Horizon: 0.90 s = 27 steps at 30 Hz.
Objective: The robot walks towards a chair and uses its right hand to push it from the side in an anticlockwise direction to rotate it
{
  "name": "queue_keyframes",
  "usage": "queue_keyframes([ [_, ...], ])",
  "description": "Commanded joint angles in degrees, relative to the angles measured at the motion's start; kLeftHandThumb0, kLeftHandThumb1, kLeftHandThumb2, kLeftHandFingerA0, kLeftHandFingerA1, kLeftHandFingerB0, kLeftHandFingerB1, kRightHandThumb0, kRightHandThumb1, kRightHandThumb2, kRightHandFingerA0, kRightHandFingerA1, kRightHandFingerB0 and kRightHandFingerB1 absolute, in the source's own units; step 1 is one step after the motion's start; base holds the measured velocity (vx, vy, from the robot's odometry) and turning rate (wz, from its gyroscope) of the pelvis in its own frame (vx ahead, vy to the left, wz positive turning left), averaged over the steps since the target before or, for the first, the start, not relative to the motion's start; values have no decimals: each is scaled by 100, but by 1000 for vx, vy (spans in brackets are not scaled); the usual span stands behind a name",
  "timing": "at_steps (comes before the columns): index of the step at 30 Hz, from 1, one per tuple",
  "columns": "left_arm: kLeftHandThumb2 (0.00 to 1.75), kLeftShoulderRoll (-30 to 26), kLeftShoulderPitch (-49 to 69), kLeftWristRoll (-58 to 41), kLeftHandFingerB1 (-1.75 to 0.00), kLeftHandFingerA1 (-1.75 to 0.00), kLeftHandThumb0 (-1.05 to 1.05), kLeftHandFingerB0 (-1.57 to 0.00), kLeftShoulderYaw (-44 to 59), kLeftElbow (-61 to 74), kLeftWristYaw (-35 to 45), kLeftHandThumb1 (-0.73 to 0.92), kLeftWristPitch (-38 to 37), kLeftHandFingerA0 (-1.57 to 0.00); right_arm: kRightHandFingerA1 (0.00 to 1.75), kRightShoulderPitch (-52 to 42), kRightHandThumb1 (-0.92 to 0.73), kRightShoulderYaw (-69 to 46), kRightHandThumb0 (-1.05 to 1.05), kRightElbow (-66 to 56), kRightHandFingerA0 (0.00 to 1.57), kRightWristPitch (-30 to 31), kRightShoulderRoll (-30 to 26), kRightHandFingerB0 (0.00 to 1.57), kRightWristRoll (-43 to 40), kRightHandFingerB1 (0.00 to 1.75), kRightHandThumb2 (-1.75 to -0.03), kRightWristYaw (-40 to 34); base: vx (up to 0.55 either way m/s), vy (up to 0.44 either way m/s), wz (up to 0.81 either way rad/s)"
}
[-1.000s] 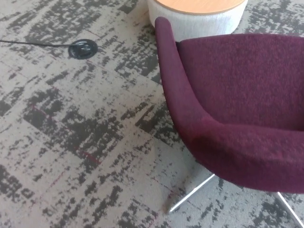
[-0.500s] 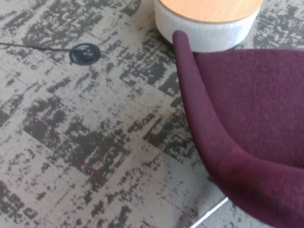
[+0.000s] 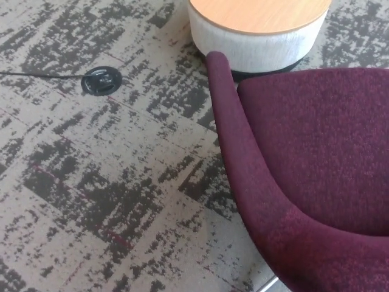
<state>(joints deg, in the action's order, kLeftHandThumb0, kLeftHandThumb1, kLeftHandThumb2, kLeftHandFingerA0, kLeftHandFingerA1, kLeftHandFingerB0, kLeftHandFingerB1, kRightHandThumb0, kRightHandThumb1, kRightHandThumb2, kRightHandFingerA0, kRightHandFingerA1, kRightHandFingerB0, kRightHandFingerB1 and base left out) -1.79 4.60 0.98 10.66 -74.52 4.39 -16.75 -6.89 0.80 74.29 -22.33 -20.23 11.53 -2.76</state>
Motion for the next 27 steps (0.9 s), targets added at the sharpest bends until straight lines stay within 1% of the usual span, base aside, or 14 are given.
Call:
queue_keyframes([
  [1, 100, -135, -144, -44, -45, -55, -82, -16, -19, 64, 120, 61, 29, -23, 46, 2, -58, 69, -78, 17, 6, -17, -14, 4, 73, 45, -94, -33, -17, 201, 38],
  [3, 64, -146, -170, -63, -32, -48, -85, -22, -4, 77, 107, 78, 54, -29, 47, 10, -58, 86, -79, 23, 8, -1, -10, 2, 76, 44, -95, -40, -14, 208, -18],
  [4, 101, -183, -161, -69, -45, -54, -83, -14, 2, 89, 142, 62, 50, -22, 50, 1, -42, 51, -38, 13, 0, -35, -1, 1, 28, 53, -102, -2, -93, 107, 3],
  [5, 101, -202, -157, -73, -45, -54, -83, -14, 6, 94, 158, 62, 48, -22, 50, -1, -42, 36, -38, 10, 0, -48, 5, 1, 9, 53, -102, 15, -59, 118, -3],
  [6, 65, -217, -153, -71, -32, -46, -84, -20, 7, 97, 171, 81, 28, -26, 50, 22, -40, 28, -39, 18, 0, -21, 15, 2, 5, 53, -101, 22, 15, 107, 4],
  [7, 65, -235, -148, -67, -32, -46, -84, -20, 5, 102, 189, 81, -4, -26, 50, 51, -40, 13, -39, 28, 0, 16, 21, 2, -6, 53, -101, 32, 90, 49, -4],
  [8, 65, -254, -139, -131, -32, -46, -83, -20, 67, 109, 227, 80, -15, -24, 50, 73, -56, -88, -83, 24, 15, 105, 62, 3, -118, 44, -94, 59, 66, 30, 8],
  [9, 65, -276, -119, -151, -32, -46, -83, -20, 94, 110, 248, 81, -27, -23, 42, 75, -71, -129, -81, 21, 19, 139, 76, 6, -147, 40, -62, 59, 0, 0, 0],
  [17, 73, -434, 70, -41, -35, -46, -86, -30, 119, 43, 188, 71, -256, -36, 57, -128, -58, -246, -83, -232, 24, -284, -177, 4, -134, 39, -94, 39, 15, -15, 3],
  [22, 74, -435, 6, -116, -35, -47, -84, -31, 162, 78, 258, 70, -260, -35, 53, -196, -55, -243, -81, -436, 16, -519, -299, 5, -96, 46, -93, -101, 0, 0, 0],
  [23, 65, -464, 8, -81, -30, -42, -77, -29, 123, 111, 318, 82, -319, -32, 39, -275, -71, -251, -79, -558, 11, -639, -379, 7, -101, 41, -62, -66, 0, 0, 0],
  [24, 76, -454, 18, -117, -35, -46, -84, -27, 152, 138, 331, 70, -352, -32, 51, -377, -35, -286, -40, -663, 0, -804, -445, 0, -91, 53, -98, -231, 0, 0, 0],
  [25, 77, -447, 32, -158, -36, -49, -85, -28, 184, 167, 350, 68, -375, -33, 51, -466, -55, -369, -82, -734, 11, -953, -460, 2, -164, 48, -93, -272, 0, 0, 0],
  [27, 74, -452, 56, -142, -35, -47, -82, -29, 180, 195, 348, 70, -409, -34, 52, -656, -55, -719, -84, -884, 15, -1136, -410, 3, -555, 45, -92, -39, 0, 0, 0],
])
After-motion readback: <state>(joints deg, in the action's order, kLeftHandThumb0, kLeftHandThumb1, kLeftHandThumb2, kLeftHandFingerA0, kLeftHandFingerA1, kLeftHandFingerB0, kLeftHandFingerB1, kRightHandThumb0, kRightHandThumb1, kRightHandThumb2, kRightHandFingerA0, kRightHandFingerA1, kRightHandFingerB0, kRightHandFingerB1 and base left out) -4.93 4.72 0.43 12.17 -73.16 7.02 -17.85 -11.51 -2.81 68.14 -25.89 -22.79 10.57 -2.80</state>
